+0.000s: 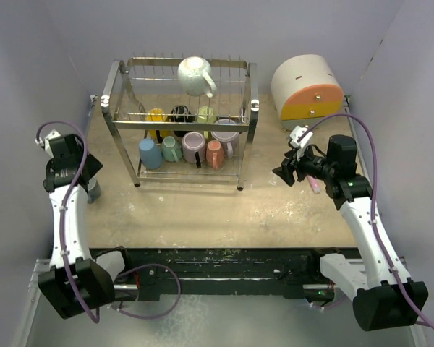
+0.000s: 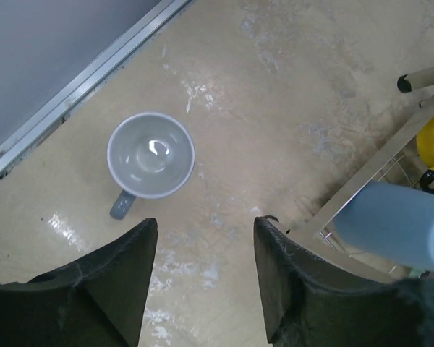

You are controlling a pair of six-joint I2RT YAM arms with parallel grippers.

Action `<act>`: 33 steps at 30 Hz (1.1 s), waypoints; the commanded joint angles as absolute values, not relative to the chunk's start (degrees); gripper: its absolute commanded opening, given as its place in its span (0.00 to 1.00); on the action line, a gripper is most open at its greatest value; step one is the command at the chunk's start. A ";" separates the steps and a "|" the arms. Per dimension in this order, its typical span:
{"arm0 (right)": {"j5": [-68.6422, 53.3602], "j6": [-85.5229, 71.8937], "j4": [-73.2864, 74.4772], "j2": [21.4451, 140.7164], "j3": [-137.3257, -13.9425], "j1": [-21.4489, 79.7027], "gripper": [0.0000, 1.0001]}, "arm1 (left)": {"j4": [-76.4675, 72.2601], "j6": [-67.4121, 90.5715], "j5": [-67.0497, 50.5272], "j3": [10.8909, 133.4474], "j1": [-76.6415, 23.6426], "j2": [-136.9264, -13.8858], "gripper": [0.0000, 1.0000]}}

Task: Load the cups into the dish rack
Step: Pick up the cup at the center of the board.

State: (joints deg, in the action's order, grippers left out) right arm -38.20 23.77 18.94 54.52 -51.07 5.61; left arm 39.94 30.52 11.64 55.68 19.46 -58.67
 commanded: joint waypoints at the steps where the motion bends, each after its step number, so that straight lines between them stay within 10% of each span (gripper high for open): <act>1: -37.61 23.99 16.78 54.10 -50.98 5.44 0.67 | 31.75 25.18 10.07 58.33 20.86 -64.45 0.63; 18: -39.14 24.28 17.23 55.64 -51.04 5.45 0.67 | 25.65 14.89 8.00 61.90 23.73 -84.65 0.61; 33: -40.96 24.85 16.97 59.07 -50.30 5.43 0.67 | 24.49 20.87 7.07 61.75 23.73 -94.04 0.33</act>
State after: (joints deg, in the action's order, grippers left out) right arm -38.85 24.01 18.90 58.70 -50.94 5.61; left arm 26.39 19.42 7.99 60.38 23.35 -94.19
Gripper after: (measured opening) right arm 0.671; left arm 0.379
